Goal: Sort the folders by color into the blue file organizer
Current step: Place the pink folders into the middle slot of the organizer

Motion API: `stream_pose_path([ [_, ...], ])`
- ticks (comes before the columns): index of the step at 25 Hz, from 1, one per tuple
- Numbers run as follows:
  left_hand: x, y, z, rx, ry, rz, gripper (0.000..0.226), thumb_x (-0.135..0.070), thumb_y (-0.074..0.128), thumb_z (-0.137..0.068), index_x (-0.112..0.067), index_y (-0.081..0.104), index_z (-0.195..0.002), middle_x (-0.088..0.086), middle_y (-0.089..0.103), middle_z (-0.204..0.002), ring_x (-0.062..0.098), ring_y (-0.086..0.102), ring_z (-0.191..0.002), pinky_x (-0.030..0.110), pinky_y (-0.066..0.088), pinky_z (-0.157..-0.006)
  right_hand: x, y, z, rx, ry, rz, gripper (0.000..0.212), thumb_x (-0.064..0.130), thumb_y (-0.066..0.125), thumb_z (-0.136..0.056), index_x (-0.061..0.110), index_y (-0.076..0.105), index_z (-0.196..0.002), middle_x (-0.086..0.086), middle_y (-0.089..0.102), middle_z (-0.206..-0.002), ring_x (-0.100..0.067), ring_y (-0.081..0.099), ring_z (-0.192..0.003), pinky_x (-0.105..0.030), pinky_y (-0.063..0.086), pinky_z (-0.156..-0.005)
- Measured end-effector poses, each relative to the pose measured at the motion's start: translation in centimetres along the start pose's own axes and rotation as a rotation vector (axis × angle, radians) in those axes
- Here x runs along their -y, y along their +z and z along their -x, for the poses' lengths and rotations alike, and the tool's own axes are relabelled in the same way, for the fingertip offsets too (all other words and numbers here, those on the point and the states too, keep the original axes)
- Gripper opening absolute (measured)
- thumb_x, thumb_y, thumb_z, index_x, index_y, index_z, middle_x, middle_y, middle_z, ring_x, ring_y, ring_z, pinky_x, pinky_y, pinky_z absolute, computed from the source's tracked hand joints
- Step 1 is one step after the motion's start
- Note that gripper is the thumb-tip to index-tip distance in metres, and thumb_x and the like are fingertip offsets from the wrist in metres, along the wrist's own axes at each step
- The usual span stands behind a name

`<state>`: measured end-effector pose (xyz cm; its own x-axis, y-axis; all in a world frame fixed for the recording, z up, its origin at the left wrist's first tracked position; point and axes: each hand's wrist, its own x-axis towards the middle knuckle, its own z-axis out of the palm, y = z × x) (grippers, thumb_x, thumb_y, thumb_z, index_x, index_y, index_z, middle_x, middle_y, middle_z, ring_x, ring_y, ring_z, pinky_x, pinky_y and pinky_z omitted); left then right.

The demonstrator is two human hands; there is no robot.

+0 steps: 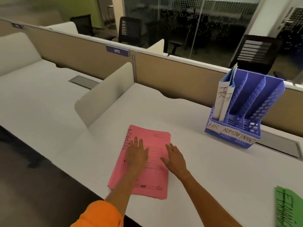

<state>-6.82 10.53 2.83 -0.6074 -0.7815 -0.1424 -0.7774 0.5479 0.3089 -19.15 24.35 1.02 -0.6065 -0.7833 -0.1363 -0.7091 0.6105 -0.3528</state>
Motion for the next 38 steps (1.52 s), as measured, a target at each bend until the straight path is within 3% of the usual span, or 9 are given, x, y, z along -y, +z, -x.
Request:
stream_pose_path([
  [5, 4.1, 0.2, -0.8, 0.007, -0.111, 0.032, 0.067, -0.041, 0.045, -0.100, -0.011, 0.018, -0.154, 0.014, 0.011, -0.163, 0.032, 0.014, -0.150, 0.048, 0.017, -0.121, 1.2, 1.6, 0.2, 0.195, -0.013, -0.024, 0.070, 0.046, 0.055, -0.090, 0.018, 0.027, -0.148, -0.005, 0.030, -0.153, -0.023, 0.033, -0.137, -0.040, 0.038, -0.106],
  [10, 4.9, 1.0, -1.5, 0.000, -0.236, 0.221, 0.068, -0.028, 0.069, -0.089, -0.003, 0.033, -0.141, 0.015, 0.045, -0.142, 0.032, 0.047, -0.125, 0.046, 0.040, -0.101, 1.4, 2.5, 0.1, 0.187, 0.002, -0.008, 0.060, 0.046, 0.058, -0.088, 0.018, 0.039, -0.137, -0.003, 0.034, -0.148, -0.022, 0.036, -0.132, -0.040, 0.044, -0.100],
  [16, 6.5, 0.1, -3.7, 0.041, -0.406, 0.441, 0.070, -0.034, 0.089, -0.067, -0.007, 0.051, -0.120, 0.013, 0.058, -0.120, 0.033, 0.055, -0.113, 0.050, 0.046, -0.093, 1.1, 2.6, -0.1, 0.186, 0.019, -0.032, 0.060, 0.045, 0.060, -0.085, 0.020, 0.042, -0.136, -0.002, 0.033, -0.149, -0.020, 0.033, -0.134, -0.041, 0.044, -0.100],
  [21, 6.7, -1.2, -3.9, 0.155, -0.261, 0.790, 0.069, -0.016, 0.088, -0.069, -0.008, 0.046, -0.123, 0.012, 0.063, -0.118, 0.030, 0.063, -0.105, 0.044, 0.055, -0.092, 0.6, 2.6, -0.3, 0.168, 0.039, -0.083, 0.056, 0.046, 0.058, -0.084, 0.018, 0.047, -0.131, 0.001, 0.041, -0.141, -0.021, 0.039, -0.130, -0.039, 0.045, -0.098],
  [24, 4.9, -2.2, -3.5, 0.191, -0.128, 0.952, 0.075, -0.017, 0.088, -0.068, -0.013, 0.045, -0.130, 0.008, 0.062, -0.123, 0.028, 0.062, -0.110, 0.046, 0.054, -0.094, -0.6, 1.4, -0.4, 0.127, 0.085, -0.192, 0.050, 0.046, 0.058, -0.084, 0.016, 0.052, -0.123, 0.002, 0.051, -0.124, -0.017, 0.051, -0.114, -0.034, 0.049, -0.091],
  [27, 1.2, -2.9, -3.0, 0.234, -0.051, 1.065, 0.073, -0.019, 0.087, -0.069, -0.015, 0.045, -0.129, 0.008, 0.062, -0.124, 0.027, 0.063, -0.110, 0.047, 0.056, -0.092, -3.5, -0.6, -0.1, 0.000, 0.244, -0.332, 0.051, 0.052, 0.055, -0.084, 0.018, 0.050, -0.121, 0.001, 0.054, -0.119, -0.020, 0.058, -0.106, -0.033, 0.052, -0.086],
  [31, -5.3, -3.7, -2.4, 0.215, 0.086, 1.129, 0.066, -0.027, 0.087, -0.070, -0.021, 0.048, -0.122, 0.002, 0.063, -0.120, 0.022, 0.063, -0.110, 0.046, 0.055, -0.093, -8.1, -5.2, 1.1, -0.233, 0.562, -0.664, 0.072, 0.053, 0.053, -0.091, 0.003, 0.035, -0.140, -0.016, 0.052, -0.132, -0.032, 0.054, -0.116, -0.035, 0.045, -0.086],
  [35, -12.3, -4.6, -1.3, 0.223, 0.223, 1.135, 0.058, -0.026, 0.085, -0.074, -0.021, 0.048, -0.119, -0.001, 0.065, -0.114, 0.017, 0.066, -0.105, 0.042, 0.058, -0.088, -13.0, -9.4, 2.9, -0.325, 0.679, -0.867, 0.055, 0.057, 0.038, -0.095, 0.009, 0.058, -0.115, -0.010, 0.062, -0.113, -0.024, 0.058, -0.100, -0.040, 0.049, -0.083],
  [38, -16.8, -4.9, 0.1, 0.254, 0.288, 1.162, 0.053, -0.022, 0.080, -0.080, -0.020, 0.048, -0.121, 0.000, 0.065, -0.115, 0.016, 0.066, -0.103, 0.038, 0.060, -0.084, -15.9, -11.4, 3.9, -0.471, 0.735, -0.963, 0.049, 0.054, 0.036, -0.093, 0.014, 0.063, -0.100, -0.004, 0.065, -0.102, -0.022, 0.060, -0.094, -0.043, 0.051, -0.083],
])
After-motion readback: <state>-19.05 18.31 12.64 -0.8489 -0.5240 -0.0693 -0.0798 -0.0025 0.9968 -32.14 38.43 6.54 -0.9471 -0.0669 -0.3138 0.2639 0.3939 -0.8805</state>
